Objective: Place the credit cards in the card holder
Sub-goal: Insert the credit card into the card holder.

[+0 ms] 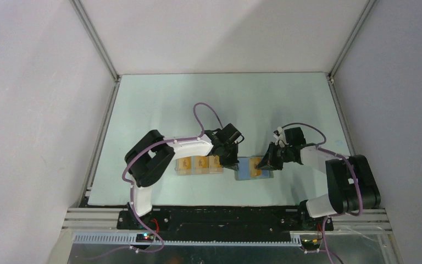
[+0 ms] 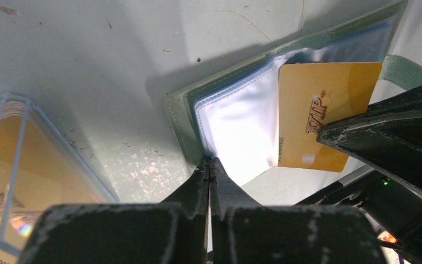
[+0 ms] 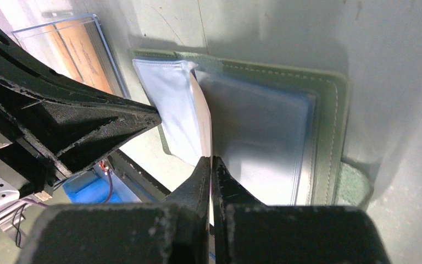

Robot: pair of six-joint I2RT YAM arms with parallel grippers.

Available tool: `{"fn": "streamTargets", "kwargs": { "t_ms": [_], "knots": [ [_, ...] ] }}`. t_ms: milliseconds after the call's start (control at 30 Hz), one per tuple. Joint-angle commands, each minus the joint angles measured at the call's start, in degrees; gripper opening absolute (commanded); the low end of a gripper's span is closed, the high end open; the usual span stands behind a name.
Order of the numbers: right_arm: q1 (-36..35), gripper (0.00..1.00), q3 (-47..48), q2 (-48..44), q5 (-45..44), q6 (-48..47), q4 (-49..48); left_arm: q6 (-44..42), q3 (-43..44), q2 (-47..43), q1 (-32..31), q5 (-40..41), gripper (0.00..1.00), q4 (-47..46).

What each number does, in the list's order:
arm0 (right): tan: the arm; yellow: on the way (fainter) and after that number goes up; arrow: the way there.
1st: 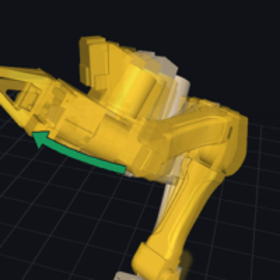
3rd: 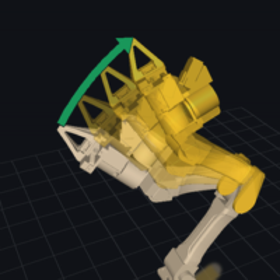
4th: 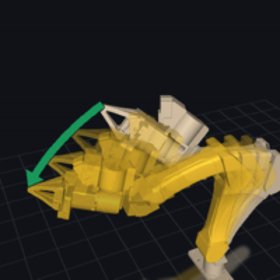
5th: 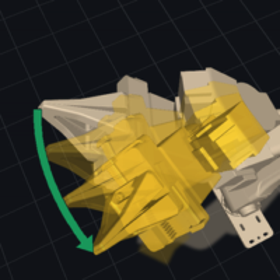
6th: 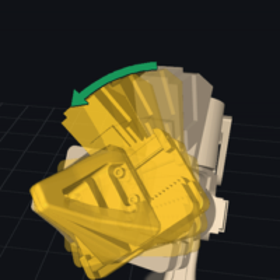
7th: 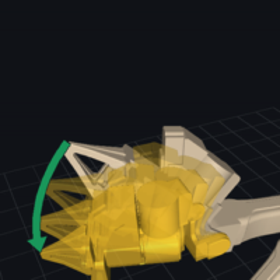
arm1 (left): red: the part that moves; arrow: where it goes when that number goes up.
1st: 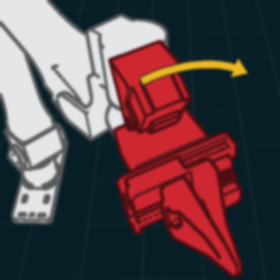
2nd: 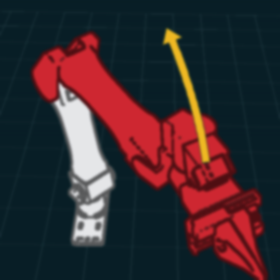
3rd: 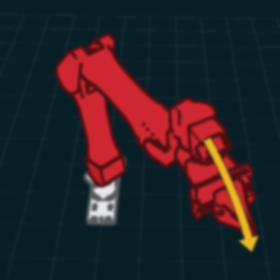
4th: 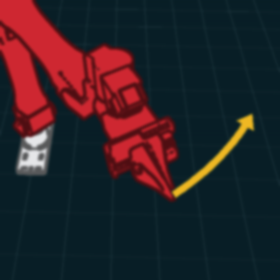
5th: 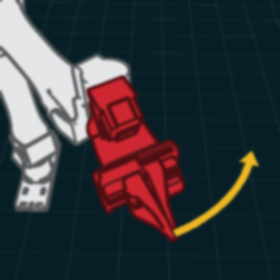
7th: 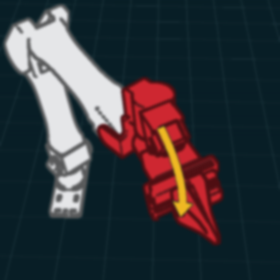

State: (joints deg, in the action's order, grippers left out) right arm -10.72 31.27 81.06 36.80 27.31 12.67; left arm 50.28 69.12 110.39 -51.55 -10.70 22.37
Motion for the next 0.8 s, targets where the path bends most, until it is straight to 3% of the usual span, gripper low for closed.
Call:
{"fn": "streamTargets", "kwargs": {
  "t_ms": [0, 533, 567, 767],
  "knots": [
    [-0.41, 0.0, 2.0, 4.49, 1.83, -3.43, 2.62, -2.54, 0.03, 2.98, 0.25, 2.48, 0.0, 1.87],
    [-5.61, 0.0, 6.52, 11.48, 1.61, -3.84, 1.4, -2.83, 0.49, 3.28, 0.25, 1.91, 0.0, 1.9],
    [-5.58, 0.03, 6.74, 11.18, 0.51, -3.88, 1.97, -2.83, 0.44, 3.22, 0.28, 1.91, 0.0, 1.96],
    [-6.58, 0.46, 8.95, 5.71, -5.34, -4.5, 10.05, -2.61, 0.48, 1.47, 0.24, 1.69, 0.0, 1.98]
  ]
}}
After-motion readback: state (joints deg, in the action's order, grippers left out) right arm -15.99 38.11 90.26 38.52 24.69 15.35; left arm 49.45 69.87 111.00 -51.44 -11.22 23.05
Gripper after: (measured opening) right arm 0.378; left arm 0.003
